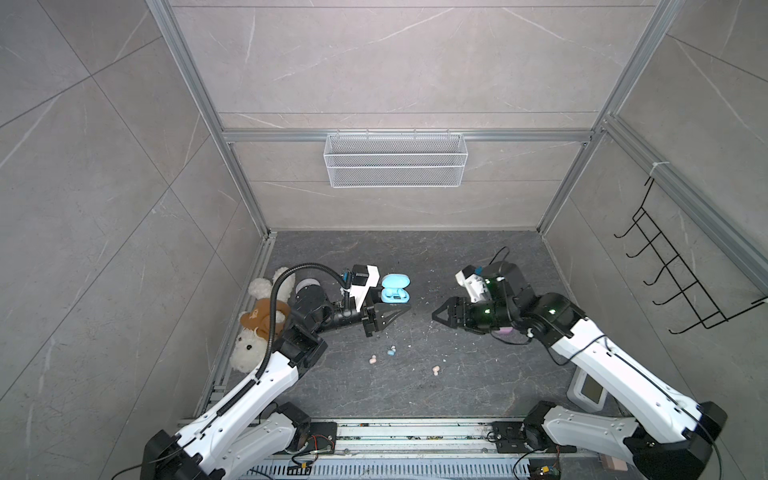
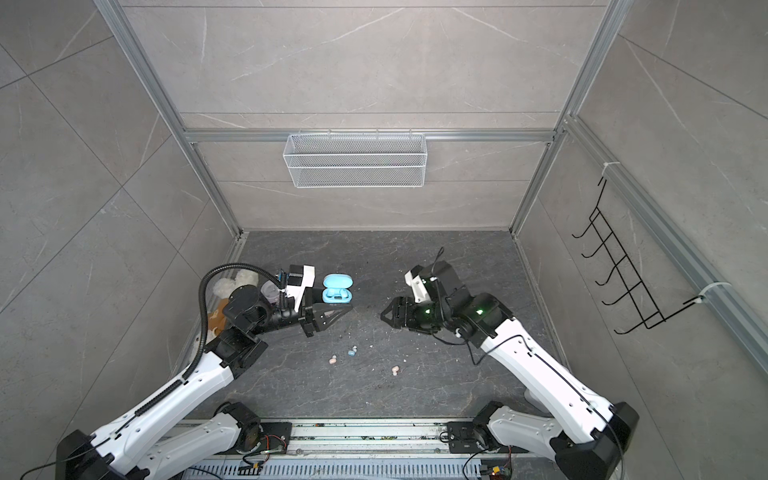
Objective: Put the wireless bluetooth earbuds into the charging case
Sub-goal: 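Move the right gripper down toward the second blue earbud on the table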
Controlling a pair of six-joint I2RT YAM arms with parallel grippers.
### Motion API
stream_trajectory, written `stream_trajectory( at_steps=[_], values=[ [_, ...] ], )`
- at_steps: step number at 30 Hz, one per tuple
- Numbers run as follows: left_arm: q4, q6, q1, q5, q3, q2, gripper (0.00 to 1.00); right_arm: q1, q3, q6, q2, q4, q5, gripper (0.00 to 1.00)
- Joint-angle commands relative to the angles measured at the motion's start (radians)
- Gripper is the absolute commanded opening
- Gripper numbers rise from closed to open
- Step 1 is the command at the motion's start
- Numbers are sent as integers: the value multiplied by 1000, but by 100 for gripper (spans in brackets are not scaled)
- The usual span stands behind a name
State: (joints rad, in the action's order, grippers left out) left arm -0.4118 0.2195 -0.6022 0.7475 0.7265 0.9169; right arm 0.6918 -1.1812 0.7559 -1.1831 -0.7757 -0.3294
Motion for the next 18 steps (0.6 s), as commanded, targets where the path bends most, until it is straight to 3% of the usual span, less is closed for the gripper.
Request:
stream_trajectory(
  at_steps=[1,4,13,18],
  values=[
    [98,-49,5,-45,-18,-66,27,86,16,87,-120,79,105,69],
    [140,-57,7,-61,-37,-121,27,132,-28,63,-281,48,135,67],
    [245,-62,8,-86,-56,-245,27,138,-194,-146,-633,97,33,61],
    [274,-74,8,-86,-43,-257,27,140,-355,-275,-802,2,10,59]
  ],
)
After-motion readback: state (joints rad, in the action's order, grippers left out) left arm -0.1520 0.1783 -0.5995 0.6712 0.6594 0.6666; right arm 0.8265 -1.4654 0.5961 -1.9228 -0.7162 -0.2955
